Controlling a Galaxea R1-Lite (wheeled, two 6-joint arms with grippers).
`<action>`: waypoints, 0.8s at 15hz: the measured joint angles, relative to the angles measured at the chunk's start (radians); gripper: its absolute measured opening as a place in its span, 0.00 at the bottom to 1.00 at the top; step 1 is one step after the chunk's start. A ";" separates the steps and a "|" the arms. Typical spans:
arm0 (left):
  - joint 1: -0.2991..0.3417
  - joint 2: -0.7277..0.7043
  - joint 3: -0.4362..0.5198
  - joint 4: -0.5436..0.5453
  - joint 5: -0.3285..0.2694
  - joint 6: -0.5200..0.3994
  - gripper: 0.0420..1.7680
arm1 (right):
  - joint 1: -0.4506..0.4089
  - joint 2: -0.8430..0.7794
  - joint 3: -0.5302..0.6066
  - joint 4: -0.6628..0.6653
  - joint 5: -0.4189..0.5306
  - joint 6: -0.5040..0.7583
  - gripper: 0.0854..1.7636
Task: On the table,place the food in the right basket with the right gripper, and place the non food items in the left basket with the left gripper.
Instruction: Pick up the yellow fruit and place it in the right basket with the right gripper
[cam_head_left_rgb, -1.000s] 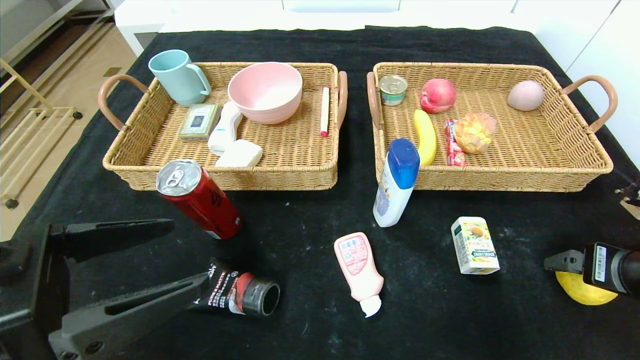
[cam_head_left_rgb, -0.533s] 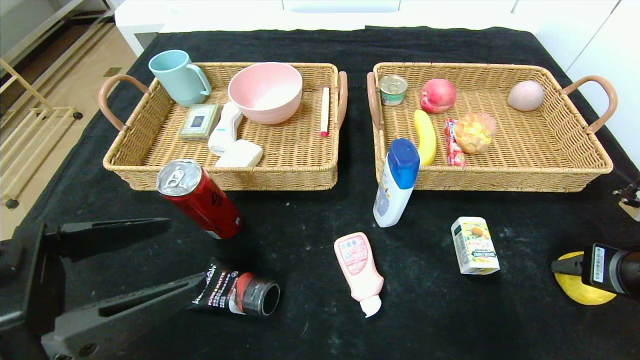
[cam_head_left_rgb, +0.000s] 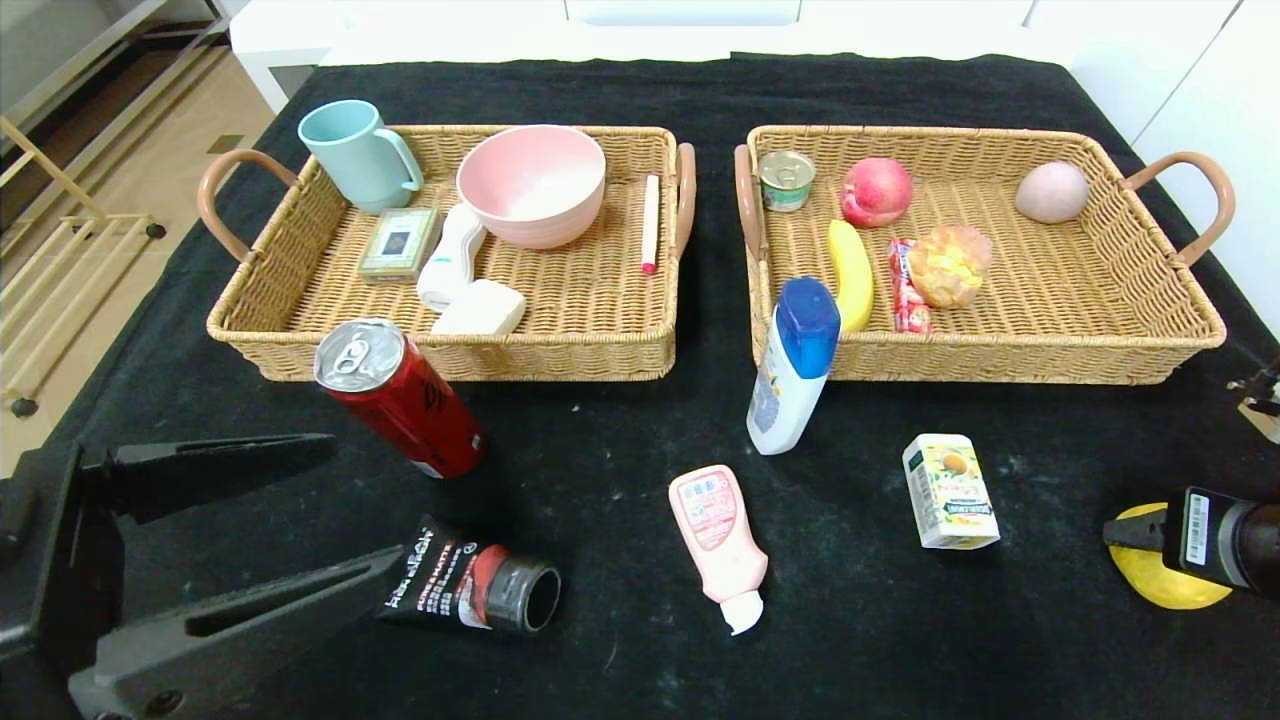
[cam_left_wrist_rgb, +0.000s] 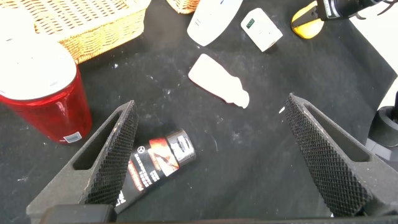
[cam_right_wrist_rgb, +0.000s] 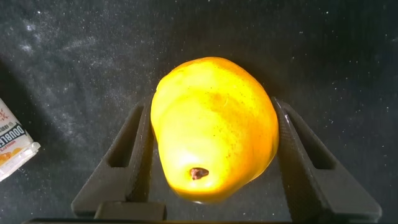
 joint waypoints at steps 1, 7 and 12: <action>0.000 0.000 0.000 0.000 0.000 0.000 0.97 | 0.000 0.000 0.005 -0.002 0.000 0.000 0.66; 0.000 -0.001 0.001 0.000 0.000 0.009 0.97 | 0.006 -0.027 0.012 -0.001 -0.001 -0.031 0.65; 0.000 0.000 0.004 -0.001 0.000 0.009 0.97 | 0.011 -0.111 -0.014 0.011 0.007 -0.111 0.65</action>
